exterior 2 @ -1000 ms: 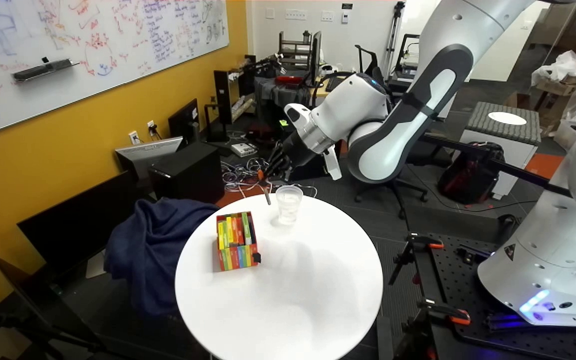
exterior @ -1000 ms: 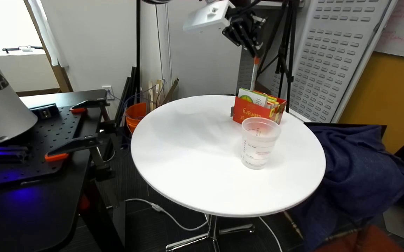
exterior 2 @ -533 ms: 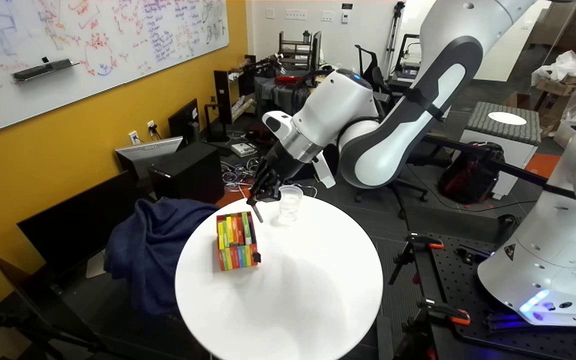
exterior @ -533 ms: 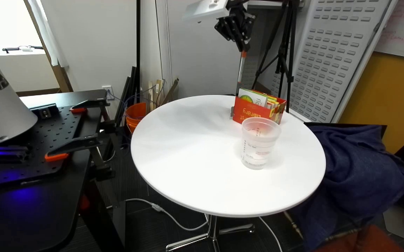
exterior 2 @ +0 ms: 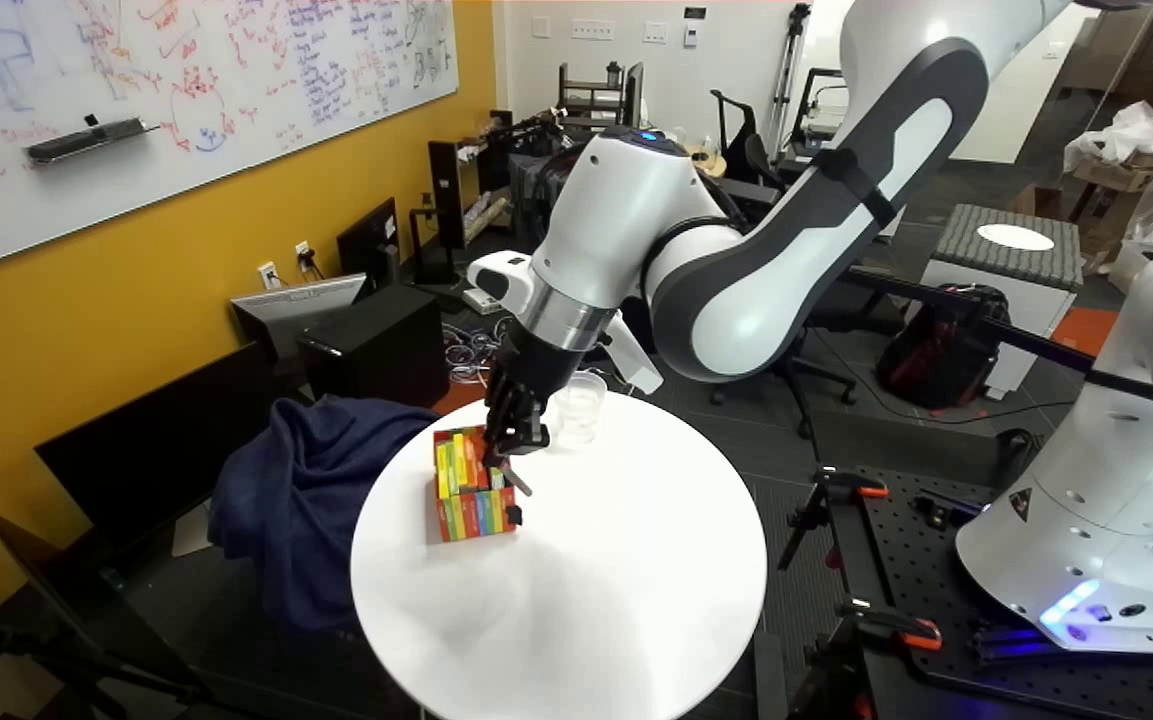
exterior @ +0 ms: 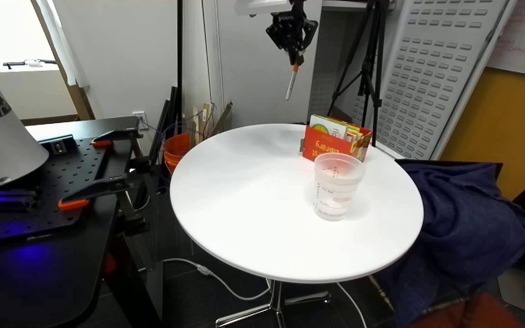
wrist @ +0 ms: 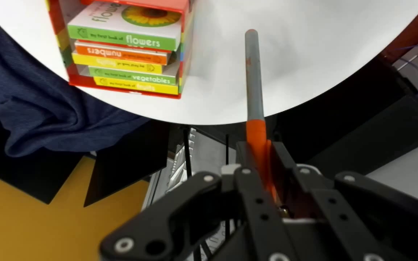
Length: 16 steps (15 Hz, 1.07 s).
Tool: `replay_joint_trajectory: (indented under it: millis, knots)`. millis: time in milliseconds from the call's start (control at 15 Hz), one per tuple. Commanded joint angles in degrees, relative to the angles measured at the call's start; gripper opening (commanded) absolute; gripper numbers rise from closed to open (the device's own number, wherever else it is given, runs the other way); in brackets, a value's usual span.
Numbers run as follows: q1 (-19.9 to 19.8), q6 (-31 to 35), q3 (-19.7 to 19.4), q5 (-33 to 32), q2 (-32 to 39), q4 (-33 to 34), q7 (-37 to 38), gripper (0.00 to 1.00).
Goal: Remove the marker from the cup and place it on the table and move the cup to the left
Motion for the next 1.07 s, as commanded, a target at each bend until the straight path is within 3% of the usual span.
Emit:
replay_joint_trajectory:
  millis: [0,67,400,667,1000]
  knots:
    - [-0.05,-8.6,2.23,2.51,3.08,5.46,-0.88,0.04]
    - [5.95,-10.71,-3.18,6.95,2.85,6.52,-3.5,0.04]
    - [15.62,-26.04,-12.92,6.55,7.52,14.57,0.13,0.04]
    - [20.42,-34.51,-17.5,6.13,11.85,20.45,0.95,0.04]
    - [23.06,-40.7,-19.65,5.96,16.14,25.89,1.17,0.04]
